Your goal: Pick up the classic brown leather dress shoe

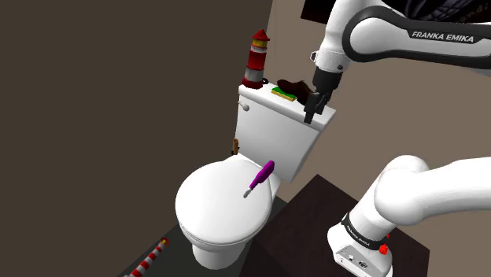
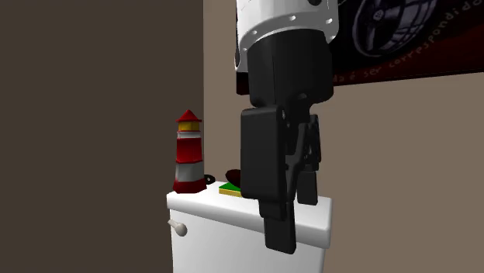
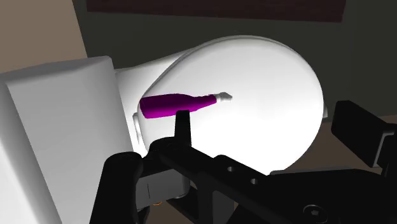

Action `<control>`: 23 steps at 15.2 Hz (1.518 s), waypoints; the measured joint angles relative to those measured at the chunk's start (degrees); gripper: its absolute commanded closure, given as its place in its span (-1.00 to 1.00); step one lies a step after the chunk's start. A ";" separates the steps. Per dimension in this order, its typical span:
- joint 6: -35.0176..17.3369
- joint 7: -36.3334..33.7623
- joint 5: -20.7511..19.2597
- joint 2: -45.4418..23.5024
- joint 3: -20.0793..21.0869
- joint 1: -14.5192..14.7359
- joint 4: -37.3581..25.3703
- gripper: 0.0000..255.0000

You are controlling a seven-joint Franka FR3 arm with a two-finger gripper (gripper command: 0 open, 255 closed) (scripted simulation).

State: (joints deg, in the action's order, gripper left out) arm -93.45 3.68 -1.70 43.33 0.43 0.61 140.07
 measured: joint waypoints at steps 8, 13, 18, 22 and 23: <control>-7.00 6.32 -3.01 -6.94 -6.51 -2.63 -3.45 -1.00; -11.61 11.22 -3.53 -13.29 -11.37 -3.83 -8.09 -1.00; -16.11 17.06 -2.37 -20.80 -16.68 -4.60 -13.80 -1.00; -18.06 21.81 0.39 -27.51 -20.47 -4.79 -20.30 -1.00; -18.06 23.33 1.51 -29.92 -21.57 -4.83 -23.02 -1.00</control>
State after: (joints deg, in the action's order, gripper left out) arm -111.51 27.00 -0.19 13.42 -21.13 -4.23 117.05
